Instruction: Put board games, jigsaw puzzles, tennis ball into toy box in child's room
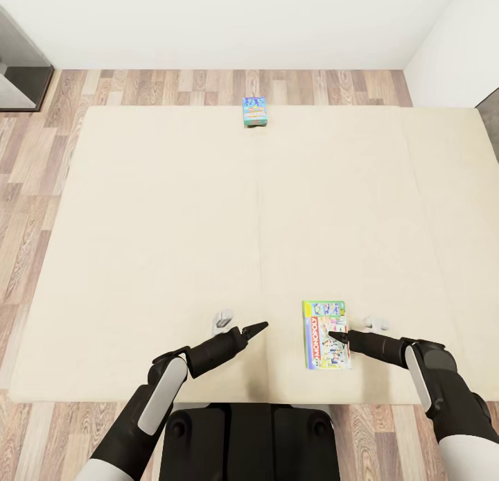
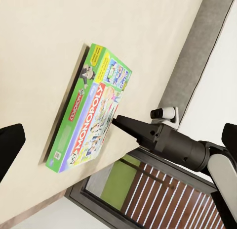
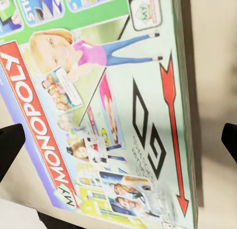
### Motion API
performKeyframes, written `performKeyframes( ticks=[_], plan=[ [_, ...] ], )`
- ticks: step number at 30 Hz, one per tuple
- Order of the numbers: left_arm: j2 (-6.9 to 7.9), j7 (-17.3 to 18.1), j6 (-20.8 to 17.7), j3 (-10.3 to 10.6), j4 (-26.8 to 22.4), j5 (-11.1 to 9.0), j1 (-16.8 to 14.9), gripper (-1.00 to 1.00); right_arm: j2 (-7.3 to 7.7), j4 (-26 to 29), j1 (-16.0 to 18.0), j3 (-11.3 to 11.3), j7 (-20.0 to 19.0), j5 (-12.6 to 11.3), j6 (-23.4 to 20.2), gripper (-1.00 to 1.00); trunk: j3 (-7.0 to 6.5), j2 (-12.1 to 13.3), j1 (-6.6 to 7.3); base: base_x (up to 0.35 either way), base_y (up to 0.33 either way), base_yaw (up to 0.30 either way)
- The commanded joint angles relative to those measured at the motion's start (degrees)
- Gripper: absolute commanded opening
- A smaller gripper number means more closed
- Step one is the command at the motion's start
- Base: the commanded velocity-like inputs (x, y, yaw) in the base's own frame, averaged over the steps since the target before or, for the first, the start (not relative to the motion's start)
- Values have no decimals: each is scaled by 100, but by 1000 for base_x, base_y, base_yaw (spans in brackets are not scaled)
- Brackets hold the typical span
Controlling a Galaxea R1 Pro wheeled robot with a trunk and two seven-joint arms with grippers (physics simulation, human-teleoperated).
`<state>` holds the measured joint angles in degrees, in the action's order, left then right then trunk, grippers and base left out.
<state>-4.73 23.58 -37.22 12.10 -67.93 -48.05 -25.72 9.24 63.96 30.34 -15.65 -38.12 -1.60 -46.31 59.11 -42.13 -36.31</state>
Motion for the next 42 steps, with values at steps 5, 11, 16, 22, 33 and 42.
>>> performKeyframes(
  ticks=[5, 11, 16, 22, 33, 42],
  plan=[
    [-2, -3, -40, -6, -1, -30, -2, 100, -1, 3, 4, -4, -10, -16, -40, 100, 3, -4, -1, 0, 0, 0],
    [-2, -3, -40, -6, -1, -30, -1, 100, -1, -12, 6, -3, -6, -16, -25, 100, 3, -4, -1, 0, 0, 0],
    [-2, -3, -40, -6, -1, -29, -2, 100, -1, -97, 7, -1, -5, -16, 98, 100, 3, -4, -1, 0, 0, 0],
    [-2, -3, -40, -6, -1, -29, 0, 100, -1, -267, 12, 0, -4, -16, 460, 100, 3, -4, -1, 0, 0, 0],
    [-2, -3, -40, -6, -1, -29, 0, 100, -1, -385, 15, 0, -3, -16, 723, 100, 3, -4, -1, 0, 0, 0],
    [-2, -3, -40, -6, -1, -29, -1, 100, -1, -417, 16, 0, -3, -16, 792, 100, 3, -4, -1, 0, 0, 0]
  ],
)
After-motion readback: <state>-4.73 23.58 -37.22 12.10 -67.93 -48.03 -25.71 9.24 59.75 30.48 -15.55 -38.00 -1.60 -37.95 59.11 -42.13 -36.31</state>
